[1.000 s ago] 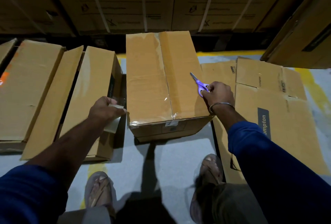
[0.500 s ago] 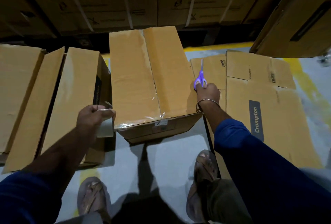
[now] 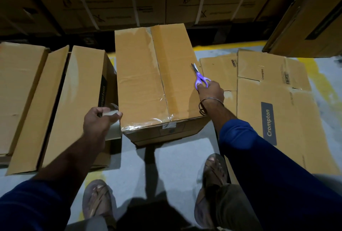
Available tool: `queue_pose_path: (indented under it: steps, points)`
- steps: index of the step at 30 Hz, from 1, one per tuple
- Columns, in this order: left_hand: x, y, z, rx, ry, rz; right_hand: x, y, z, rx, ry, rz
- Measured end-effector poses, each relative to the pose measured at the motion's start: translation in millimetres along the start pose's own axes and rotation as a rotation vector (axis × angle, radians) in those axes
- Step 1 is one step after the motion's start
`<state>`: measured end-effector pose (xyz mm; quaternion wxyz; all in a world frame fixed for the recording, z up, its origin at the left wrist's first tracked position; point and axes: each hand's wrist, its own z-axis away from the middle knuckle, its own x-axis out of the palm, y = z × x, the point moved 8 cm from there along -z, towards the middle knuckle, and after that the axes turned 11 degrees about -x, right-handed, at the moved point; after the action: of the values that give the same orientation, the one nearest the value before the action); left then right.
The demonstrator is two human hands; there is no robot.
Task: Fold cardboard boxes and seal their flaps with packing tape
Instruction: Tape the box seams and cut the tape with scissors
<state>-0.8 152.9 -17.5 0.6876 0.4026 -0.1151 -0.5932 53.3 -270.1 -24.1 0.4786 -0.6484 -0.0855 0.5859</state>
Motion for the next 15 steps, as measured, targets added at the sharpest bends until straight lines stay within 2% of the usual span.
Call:
queue_pose_path:
  steps: [4,7,9,12,15]
  points:
    - [9,-3,19,0.005,0.007,0.064,-11,-14,-3,-0.015,0.028,0.061]
    - [27,-21,52,-0.028,-0.051,0.197,-33,-33,-22,-0.119,0.038,0.178]
    - [45,-41,82,-0.068,-0.066,0.257,-45,-48,-42,-0.26,-0.037,0.256]
    - [82,-82,132,-0.124,-0.005,0.253,-48,-56,-63,-0.437,-0.198,0.33]
    - [124,-114,164,-0.175,-0.033,0.279,-37,-48,-65,-0.491,-0.259,0.352]
